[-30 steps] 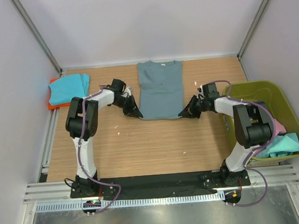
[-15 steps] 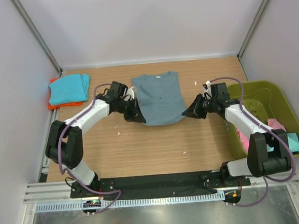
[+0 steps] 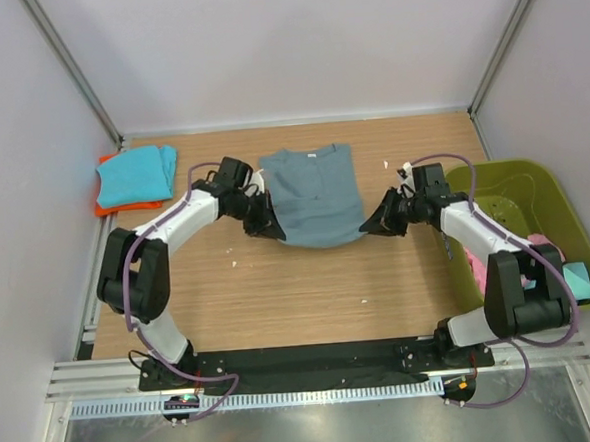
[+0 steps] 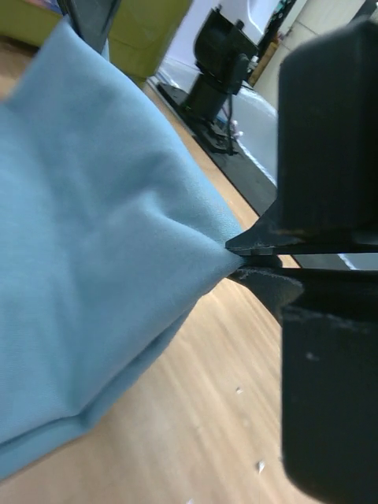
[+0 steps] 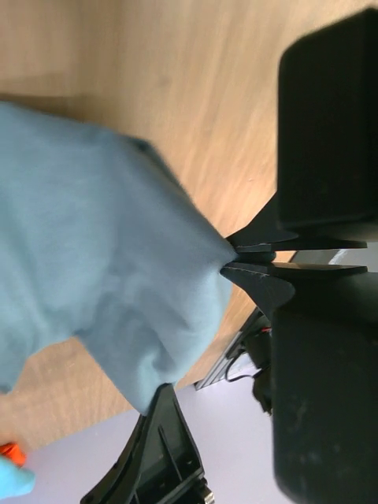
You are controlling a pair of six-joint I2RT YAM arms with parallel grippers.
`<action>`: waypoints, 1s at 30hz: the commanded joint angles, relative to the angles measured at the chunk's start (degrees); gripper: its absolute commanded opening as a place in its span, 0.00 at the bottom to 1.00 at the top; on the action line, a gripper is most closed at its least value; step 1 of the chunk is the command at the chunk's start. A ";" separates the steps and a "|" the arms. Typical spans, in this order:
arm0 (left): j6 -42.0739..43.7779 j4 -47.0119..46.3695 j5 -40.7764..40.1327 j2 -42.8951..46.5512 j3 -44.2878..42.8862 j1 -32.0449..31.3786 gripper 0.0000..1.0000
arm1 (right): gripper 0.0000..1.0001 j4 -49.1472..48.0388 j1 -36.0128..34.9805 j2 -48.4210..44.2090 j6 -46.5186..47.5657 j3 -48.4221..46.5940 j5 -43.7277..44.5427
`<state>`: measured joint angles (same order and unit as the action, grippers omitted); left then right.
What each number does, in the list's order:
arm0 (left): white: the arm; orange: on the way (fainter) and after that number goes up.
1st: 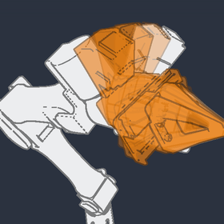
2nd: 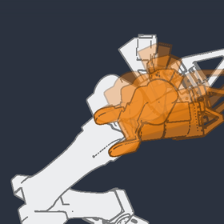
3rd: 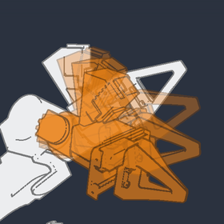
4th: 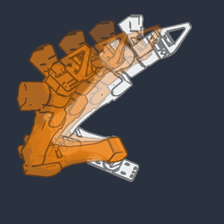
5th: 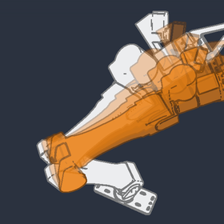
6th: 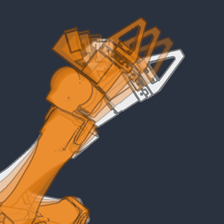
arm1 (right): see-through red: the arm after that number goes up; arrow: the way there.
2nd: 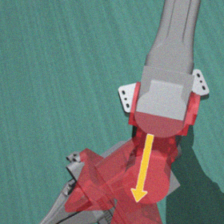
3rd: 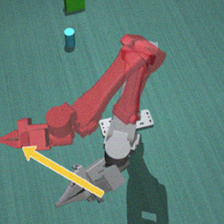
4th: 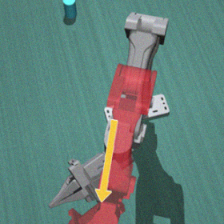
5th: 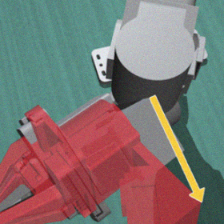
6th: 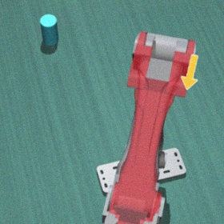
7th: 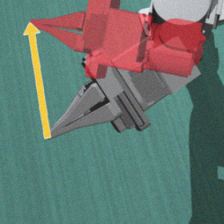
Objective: Fold and stack the t-shirts
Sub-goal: Fold the tshirt, then neatly place the folded tshirt to the corner
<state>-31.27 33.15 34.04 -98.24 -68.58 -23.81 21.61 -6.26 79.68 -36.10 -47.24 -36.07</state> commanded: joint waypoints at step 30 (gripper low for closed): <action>14.75 4.46 -24.30 -25.78 -48.33 7.28 0.93 | 0.89 -12.38 1.17 35.37 5.15 -44.61 -0.66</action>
<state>-14.35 33.52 4.56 -127.13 -119.39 -19.33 10.98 -4.14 116.66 -30.50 -93.86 -34.00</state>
